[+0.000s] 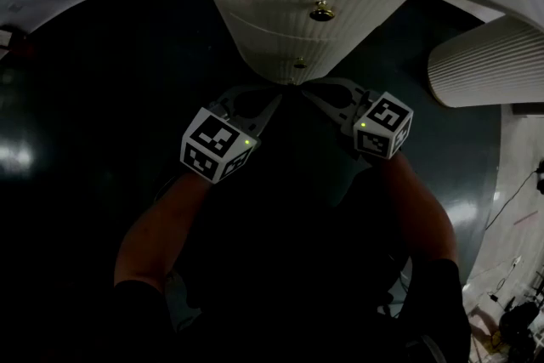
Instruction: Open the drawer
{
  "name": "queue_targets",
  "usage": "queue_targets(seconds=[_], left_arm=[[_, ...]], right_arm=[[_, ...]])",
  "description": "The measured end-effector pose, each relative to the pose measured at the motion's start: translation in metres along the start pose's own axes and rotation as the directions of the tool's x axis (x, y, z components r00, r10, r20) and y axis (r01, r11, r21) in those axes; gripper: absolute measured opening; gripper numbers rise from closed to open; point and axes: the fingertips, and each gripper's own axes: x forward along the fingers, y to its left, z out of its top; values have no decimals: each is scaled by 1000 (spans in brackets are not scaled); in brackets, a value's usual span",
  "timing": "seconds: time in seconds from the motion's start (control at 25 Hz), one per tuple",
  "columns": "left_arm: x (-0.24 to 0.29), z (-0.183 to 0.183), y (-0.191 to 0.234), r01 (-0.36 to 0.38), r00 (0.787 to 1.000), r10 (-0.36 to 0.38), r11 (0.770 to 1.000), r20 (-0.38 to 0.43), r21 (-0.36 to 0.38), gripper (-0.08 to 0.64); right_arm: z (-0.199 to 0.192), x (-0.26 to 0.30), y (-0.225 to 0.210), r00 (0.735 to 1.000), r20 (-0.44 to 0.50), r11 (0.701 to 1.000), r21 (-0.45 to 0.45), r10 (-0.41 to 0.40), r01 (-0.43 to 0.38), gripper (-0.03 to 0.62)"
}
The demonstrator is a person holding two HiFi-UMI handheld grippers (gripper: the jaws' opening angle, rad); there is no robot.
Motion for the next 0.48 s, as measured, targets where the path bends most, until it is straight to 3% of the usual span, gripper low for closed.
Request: queue_targets(seconds=[0.12, 0.28, 0.48], left_arm=[[9, -6, 13, -16, 1000, 16, 1000, 4, 10, 12], [27, -12, 23, 9, 1000, -9, 1000, 17, 24, 12], [45, -33, 31, 24, 999, -18, 992, -49, 120, 12]], right_arm=[[-10, 7, -12, 1000, 20, 1000, 3, -17, 17, 17], [-26, 15, -35, 997, -4, 991, -106, -78, 77, 17], [-52, 25, -49, 992, -92, 982, -174, -90, 73, 17]])
